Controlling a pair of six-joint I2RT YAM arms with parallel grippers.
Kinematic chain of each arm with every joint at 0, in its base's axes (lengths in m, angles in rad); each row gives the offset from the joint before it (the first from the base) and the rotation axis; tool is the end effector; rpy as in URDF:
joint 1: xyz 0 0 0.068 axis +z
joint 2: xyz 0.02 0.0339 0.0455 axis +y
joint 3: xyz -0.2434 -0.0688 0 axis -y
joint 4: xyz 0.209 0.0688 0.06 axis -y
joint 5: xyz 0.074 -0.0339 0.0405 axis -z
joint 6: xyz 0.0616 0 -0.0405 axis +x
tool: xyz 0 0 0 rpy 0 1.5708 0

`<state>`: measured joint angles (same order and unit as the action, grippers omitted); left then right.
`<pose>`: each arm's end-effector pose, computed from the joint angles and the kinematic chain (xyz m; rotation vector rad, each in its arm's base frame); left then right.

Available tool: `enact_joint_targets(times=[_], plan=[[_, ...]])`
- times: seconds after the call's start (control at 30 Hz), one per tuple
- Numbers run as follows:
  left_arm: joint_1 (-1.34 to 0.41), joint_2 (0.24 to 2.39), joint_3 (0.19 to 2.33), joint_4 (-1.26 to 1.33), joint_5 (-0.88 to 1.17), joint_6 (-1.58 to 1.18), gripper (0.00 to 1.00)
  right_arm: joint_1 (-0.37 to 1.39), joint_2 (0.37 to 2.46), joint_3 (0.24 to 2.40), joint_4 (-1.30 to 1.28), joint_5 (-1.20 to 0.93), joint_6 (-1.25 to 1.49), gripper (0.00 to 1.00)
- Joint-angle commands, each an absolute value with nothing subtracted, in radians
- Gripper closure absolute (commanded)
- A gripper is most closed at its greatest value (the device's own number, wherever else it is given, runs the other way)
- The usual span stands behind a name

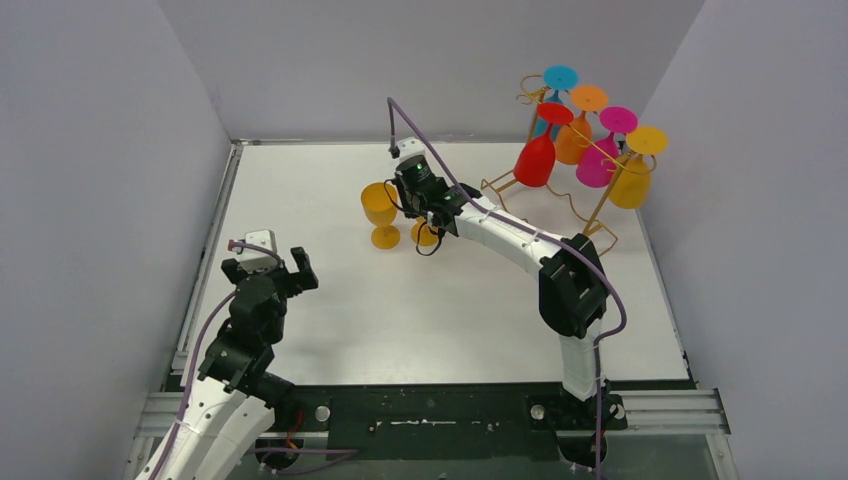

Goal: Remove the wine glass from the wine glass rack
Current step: Place the wine glass at the center of the board.

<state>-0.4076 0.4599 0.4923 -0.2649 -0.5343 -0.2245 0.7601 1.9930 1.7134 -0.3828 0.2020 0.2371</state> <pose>0.1340 -0.0237 0.2590 -0.2148 1.7574 0.0248 0.3297 0.2963 0.2529 -0.4708 2.1867 0.3228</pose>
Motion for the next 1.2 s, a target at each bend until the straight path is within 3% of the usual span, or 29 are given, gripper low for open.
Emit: enact_joint_targets(times=[0.0,0.57,1.17], plan=[[-0.397,0.467,0.493,-0.201,-0.528,-0.208,0.05,0.764,1.996,1.756,-0.356,0.181,0.202,1.0],[-0.391,0.474,0.482,-0.175,-0.51,-0.193,0.05,0.776,2.014,1.782,-0.351,0.188,0.165,1.0],[-0.381,0.476,0.479,-0.169,-0.493,-0.192,0.05,0.777,2.0,1.822,-0.395,0.228,0.143,0.81]])
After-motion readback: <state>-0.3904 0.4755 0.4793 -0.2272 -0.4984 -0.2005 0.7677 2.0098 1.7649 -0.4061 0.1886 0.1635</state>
